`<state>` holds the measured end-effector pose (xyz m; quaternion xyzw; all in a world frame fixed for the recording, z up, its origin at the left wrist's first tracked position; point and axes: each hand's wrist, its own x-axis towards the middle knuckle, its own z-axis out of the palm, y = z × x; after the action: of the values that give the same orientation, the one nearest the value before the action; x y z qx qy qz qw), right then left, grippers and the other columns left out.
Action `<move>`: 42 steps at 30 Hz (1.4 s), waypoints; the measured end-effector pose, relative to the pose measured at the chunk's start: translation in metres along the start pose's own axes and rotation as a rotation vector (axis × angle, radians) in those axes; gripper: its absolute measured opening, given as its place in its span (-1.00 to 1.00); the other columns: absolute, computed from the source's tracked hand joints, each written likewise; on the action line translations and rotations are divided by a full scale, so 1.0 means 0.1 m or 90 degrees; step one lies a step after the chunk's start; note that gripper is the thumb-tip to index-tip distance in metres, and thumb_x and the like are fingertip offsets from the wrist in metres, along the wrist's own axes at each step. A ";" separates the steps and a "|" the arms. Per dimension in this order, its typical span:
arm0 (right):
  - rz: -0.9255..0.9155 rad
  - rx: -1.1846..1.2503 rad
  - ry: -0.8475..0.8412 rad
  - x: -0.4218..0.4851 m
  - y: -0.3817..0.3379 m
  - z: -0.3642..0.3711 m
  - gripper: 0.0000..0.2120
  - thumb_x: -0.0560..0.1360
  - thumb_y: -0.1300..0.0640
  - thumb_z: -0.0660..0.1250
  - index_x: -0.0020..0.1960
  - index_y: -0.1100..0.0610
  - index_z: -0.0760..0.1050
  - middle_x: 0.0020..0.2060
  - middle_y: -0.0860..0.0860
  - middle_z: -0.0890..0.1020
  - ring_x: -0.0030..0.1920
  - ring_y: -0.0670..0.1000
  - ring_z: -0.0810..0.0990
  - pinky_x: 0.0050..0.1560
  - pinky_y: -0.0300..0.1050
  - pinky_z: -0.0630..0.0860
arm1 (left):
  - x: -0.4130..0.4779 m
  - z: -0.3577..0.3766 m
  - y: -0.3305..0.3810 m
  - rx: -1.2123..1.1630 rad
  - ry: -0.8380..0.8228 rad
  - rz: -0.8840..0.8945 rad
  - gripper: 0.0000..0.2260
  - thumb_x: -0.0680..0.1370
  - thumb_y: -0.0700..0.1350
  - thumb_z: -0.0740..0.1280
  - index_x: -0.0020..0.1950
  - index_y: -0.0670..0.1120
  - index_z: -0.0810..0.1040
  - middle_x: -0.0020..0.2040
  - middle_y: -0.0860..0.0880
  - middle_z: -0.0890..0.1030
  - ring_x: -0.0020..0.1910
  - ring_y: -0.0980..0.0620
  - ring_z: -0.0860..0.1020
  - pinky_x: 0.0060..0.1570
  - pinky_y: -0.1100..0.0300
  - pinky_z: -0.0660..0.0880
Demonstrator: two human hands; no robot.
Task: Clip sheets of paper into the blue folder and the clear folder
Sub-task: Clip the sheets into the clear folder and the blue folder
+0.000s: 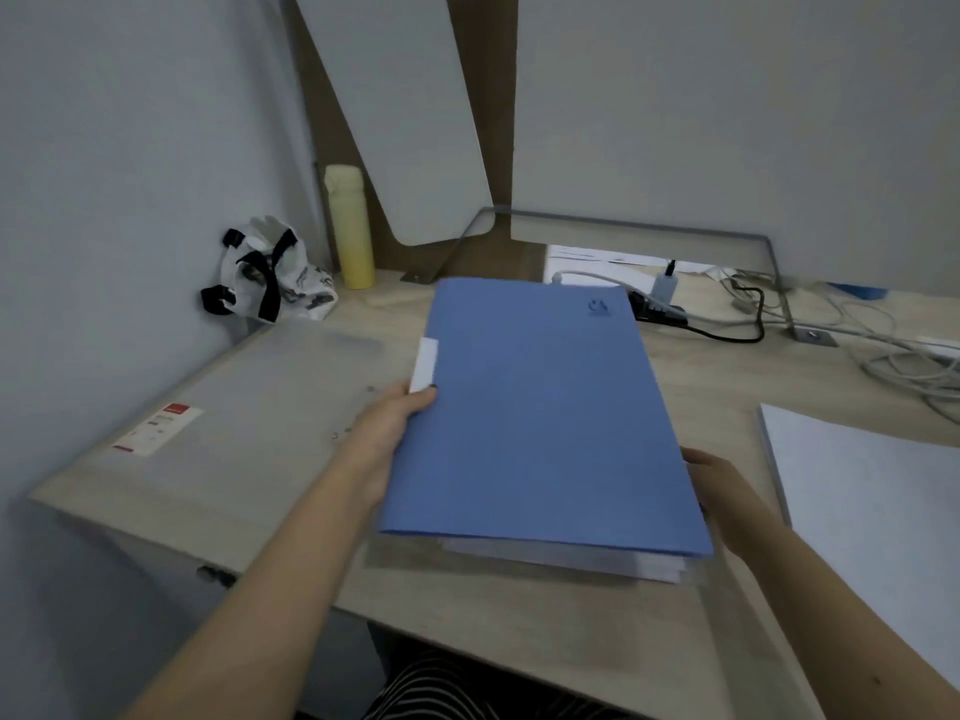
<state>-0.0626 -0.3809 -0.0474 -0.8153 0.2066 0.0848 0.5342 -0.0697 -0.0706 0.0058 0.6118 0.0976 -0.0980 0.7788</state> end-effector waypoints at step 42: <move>-0.219 0.043 -0.236 -0.67 -1.01 2.07 -0.56 0.56 0.16 0.19 0.42 0.01 0.22 0.31 -0.11 0.26 0.32 -0.11 0.29 0.18 -0.27 0.26 | 0.32 -1.96 -0.05 0.783 0.448 0.044 -0.50 0.56 0.01 0.24 0.45 -0.13 0.28 0.47 -0.23 0.23 0.47 -0.20 0.14 0.44 -0.03 0.11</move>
<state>-0.0625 -0.1417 -0.0249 -0.7906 -0.0342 0.1338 0.5965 -0.0461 0.1174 -0.0528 0.9386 0.2512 0.0929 0.2172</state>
